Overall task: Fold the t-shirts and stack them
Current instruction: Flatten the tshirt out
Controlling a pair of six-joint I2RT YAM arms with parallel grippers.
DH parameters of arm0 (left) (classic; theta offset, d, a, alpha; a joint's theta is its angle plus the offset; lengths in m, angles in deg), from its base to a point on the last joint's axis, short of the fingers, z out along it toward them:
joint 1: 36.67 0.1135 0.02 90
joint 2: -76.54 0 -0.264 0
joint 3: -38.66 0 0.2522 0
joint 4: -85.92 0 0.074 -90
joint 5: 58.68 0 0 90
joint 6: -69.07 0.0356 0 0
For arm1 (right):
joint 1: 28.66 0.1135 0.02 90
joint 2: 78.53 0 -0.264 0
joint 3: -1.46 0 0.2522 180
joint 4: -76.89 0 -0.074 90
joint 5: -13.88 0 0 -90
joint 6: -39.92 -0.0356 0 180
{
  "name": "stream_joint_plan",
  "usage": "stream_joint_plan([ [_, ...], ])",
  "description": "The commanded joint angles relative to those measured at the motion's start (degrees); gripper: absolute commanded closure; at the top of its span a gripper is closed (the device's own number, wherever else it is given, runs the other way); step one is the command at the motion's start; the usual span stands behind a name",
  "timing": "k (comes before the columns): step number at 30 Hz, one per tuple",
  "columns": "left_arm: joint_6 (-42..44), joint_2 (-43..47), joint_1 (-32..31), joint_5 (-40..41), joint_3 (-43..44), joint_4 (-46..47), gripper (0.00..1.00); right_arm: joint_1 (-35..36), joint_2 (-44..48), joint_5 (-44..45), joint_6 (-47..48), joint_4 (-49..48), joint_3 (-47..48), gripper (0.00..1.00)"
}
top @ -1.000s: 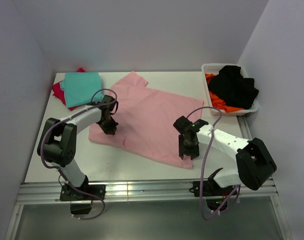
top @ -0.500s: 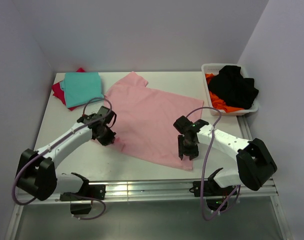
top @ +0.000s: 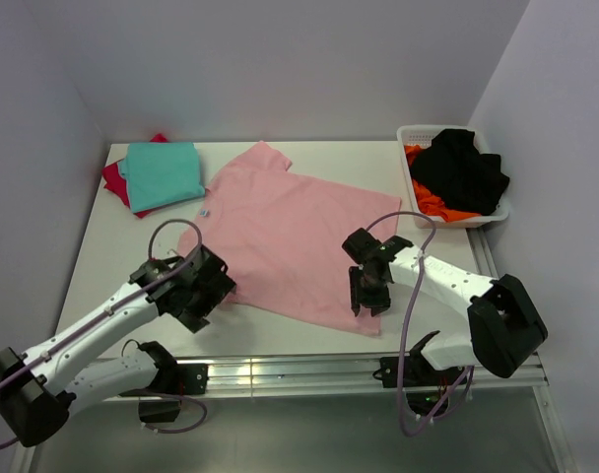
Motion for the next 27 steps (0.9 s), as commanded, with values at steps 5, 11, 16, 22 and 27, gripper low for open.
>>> stream_joint_plan([
  [5, 13.8, -15.3, 4.6, 11.6, 17.0, 8.4, 0.27, 0.4, 3.7, 1.7, -0.3, -0.6, -0.2, 0.50],
  [11, 26.3, -36.1, 11.7, 12.1, 29.0, 12.2, 1.00, 0.3, 5.1, 3.6, -1.3, 0.0, 0.0, 0.51],
  [16, 32.0, -45.3, 13.8, 9.8, 31.2, 15.7, 1.00, 0.0, 5.2, 4.8, -1.8, 0.6, 0.3, 0.52],
  [22, 31.3, -44.3, 14.2, 7.8, 25.1, 17.5, 1.00, -0.7, 5.3, 5.4, -2.0, 0.5, 0.3, 0.53],
  [27, 29.1, -39.3, 14.2, 5.8, 15.9, 19.0, 1.00, -1.1, 4.4, 5.0, -1.8, 0.2, 0.2, 0.53],
])
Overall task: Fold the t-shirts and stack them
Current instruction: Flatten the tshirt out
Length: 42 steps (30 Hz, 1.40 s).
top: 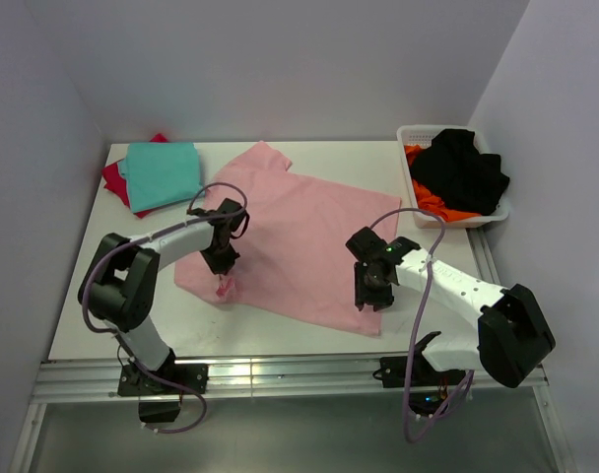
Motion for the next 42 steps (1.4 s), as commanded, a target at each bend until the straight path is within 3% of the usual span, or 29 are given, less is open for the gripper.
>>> stream_joint_plan([
  [1, -1.1, 5.4, 0.0, -2.2, -5.6, 1.8, 1.00, -0.6, 0.5, 0.9, -0.3, -0.3, 0.3, 0.53],
  [6, -4.7, 12.4, 0.0, -5.0, -14.6, 2.8, 1.00, -1.1, 0.0, 0.4, 0.0, -0.6, 0.2, 0.54],
  [14, -11.6, 26.0, -4.1, -4.9, -20.0, -7.2, 1.00, -1.3, 0.5, 0.5, -0.1, -0.6, 0.3, 0.54],
  [25, -19.1, 47.1, -8.3, -11.5, -24.7, -21.2, 0.99, -2.3, 0.8, -0.4, 0.4, -0.7, 0.2, 0.54],
  [26, -19.4, 49.6, -8.6, -11.0, -23.1, -22.2, 0.96, -2.3, 1.1, -0.3, 0.3, -0.8, 0.2, 0.54],
  [27, -20.1, 50.7, -9.1, -8.8, -21.7, -23.3, 0.76, -2.3, 1.2, -0.4, 0.2, -0.9, 0.2, 0.54],
  [31, -16.2, 51.2, -9.5, -0.3, -14.5, -19.1, 0.17, -2.3, 2.4, -1.4, 0.7, -1.6, 1.9, 0.54],
  [33, -12.1, 48.2, -8.9, 3.6, -11.5, -15.8, 0.11, -2.2, 2.4, -1.3, 1.5, -2.0, 5.4, 0.52],
  [35, -6.0, 41.0, -7.8, 3.0, -10.3, -8.1, 0.16, -2.2, 0.2, 0.2, 2.0, -0.9, 10.8, 0.52],
  [38, -1.6, 28.8, -3.0, -1.4, -9.0, -1.1, 0.51, -2.4, -4.8, 1.6, 4.2, -1.2, 16.7, 0.56],
  [39, -1.0, 25.8, -1.1, -2.1, -8.4, -0.6, 0.80, -2.5, -6.1, 2.0, 4.7, -1.6, 17.8, 0.65],
  [40, -0.7, 19.8, -0.5, -2.6, -6.5, -0.2, 0.95, -2.6, -8.8, 2.2, 4.9, -2.0, 19.6, 0.78],
  [41, 0.0, 17.1, -0.2, -2.6, -5.6, -0.4, 1.00, -3.0, -10.3, 2.1, 5.2, -3.0, 20.4, 1.00],
  [42, 0.2, 14.8, 0.0, -2.6, -4.6, -0.7, 1.00, -3.4, -12.0, 1.2, 5.4, -3.4, 21.2, 1.00],
])
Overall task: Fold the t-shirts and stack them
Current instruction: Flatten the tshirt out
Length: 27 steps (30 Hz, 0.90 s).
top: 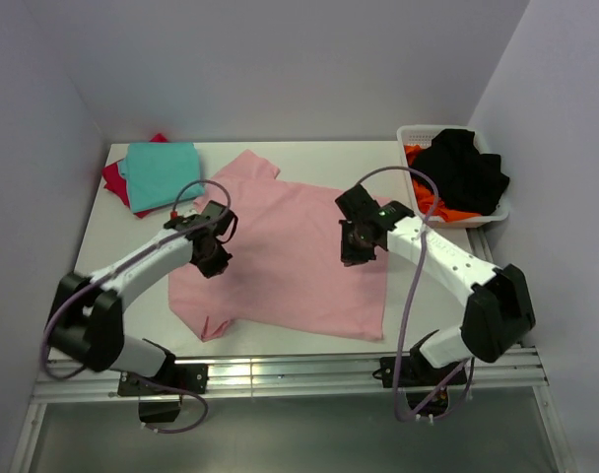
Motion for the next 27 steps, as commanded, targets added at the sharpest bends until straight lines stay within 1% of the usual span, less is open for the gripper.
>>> stream_joint_plan([
  [1, 4.6, -8.7, 1.2, -0.7, 4.0, 2.6, 1.00, -2.6, -7.9, 0.2, 2.1, -2.2, 4.0, 1.00],
  [4, 4.7, -11.6, 1.2, -1.5, 2.8, 0.4, 1.00, -5.3, -14.5, -1.8, 2.9, -3.6, 7.6, 1.00],
  [6, 4.7, -11.0, 1.2, -1.6, 0.6, -0.1, 1.00, -6.1, -17.0, -1.8, 3.2, -4.3, 9.1, 1.00],
  [9, 4.0, -7.4, 1.2, -1.8, -4.9, -1.5, 1.00, -7.7, -20.9, -2.5, 3.3, -5.7, 10.9, 1.00],
  [10, 3.6, -4.7, 1.2, -2.0, -7.6, -2.3, 1.00, -8.2, -23.3, -3.4, 3.4, -6.5, 11.8, 1.00],
  [12, 2.6, -1.4, 1.2, -3.0, -9.9, -2.8, 1.00, -9.7, -26.3, -4.2, 3.8, -7.1, 13.1, 1.00],
  [13, 2.3, 2.0, 1.2, -3.2, -11.3, -3.8, 1.00, -10.2, -29.7, -4.3, 4.0, -7.1, 15.2, 1.00],
  [15, 1.4, 5.0, 1.1, -3.5, -11.3, -5.2, 1.00, -11.3, -33.1, -4.4, 4.3, -6.9, 18.0, 1.00],
  [16, 1.2, 7.5, 1.2, -3.6, -10.1, -5.9, 1.00, -11.7, -36.2, -4.5, 4.2, -6.8, 20.7, 1.00],
  [18, 1.0, 10.0, 1.1, -4.0, -8.1, -8.1, 1.00, -12.7, -39.4, -4.3, 4.1, -5.5, 24.3, 1.00],
  [19, 0.9, 10.5, 1.1, -4.3, -5.8, -8.8, 1.00, -13.2, -42.3, -4.3, 3.8, -4.5, 27.7, 1.00],
  [21, 1.0, 11.1, 1.1, -4.8, -3.9, -10.3, 1.00, -13.9, -44.8, -3.9, 3.2, -3.3, 31.1, 1.00],
  [22, 1.0, 11.5, 1.1, -5.1, -3.0, -10.6, 1.00, -14.4, -47.0, -3.8, 2.9, -2.7, 34.2, 1.00],
  [26, 1.9, 10.2, 1.1, -5.2, -3.7, -9.4, 1.00, -15.7, -50.3, -3.9, 2.0, -0.2, 41.4, 1.00],
  [27, 2.3, 9.7, 1.2, -5.6, -4.0, -7.5, 1.00, -15.8, -51.1, -4.0, 2.0, 0.3, 42.9, 1.00],
])
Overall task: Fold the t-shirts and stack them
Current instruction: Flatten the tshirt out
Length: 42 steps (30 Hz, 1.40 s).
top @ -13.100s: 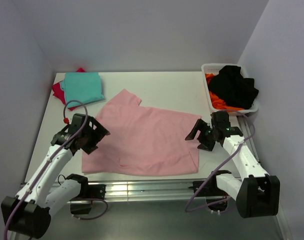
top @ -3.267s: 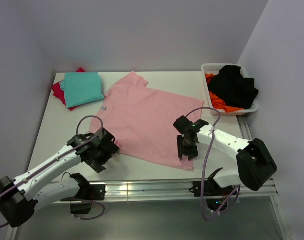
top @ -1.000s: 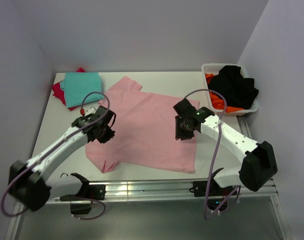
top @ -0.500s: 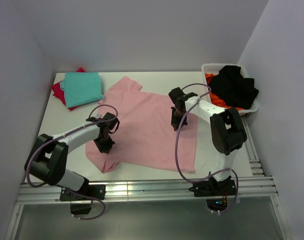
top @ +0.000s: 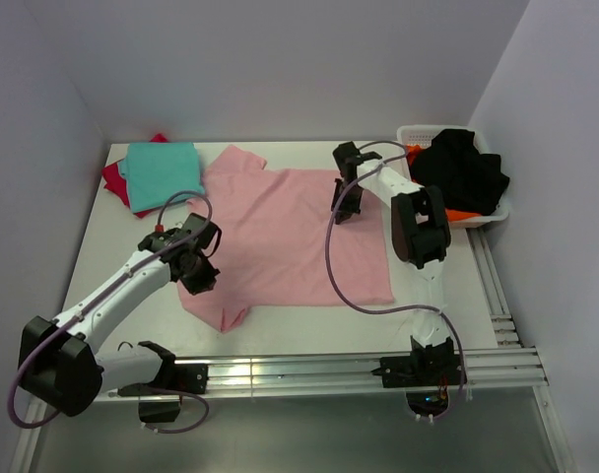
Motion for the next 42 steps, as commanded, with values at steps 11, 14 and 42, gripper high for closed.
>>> stream_joint_plan([
  [11, 5.6, -11.8, 0.0, -2.2, 0.2, 7.9, 1.00, -1.9, 1.6, -1.1, -1.6, -0.6, 1.2, 0.97],
  [14, 6.3, -12.9, 0.0, -3.6, -1.1, 11.3, 1.00, -2.0, 7.7, -3.5, -1.4, -2.8, -4.5, 0.71],
  [42, -1.0, -1.8, -5.8, -1.8, -11.9, 7.6, 1.00, -8.0, 27.9, -5.4, 1.3, -3.9, -22.5, 0.71],
])
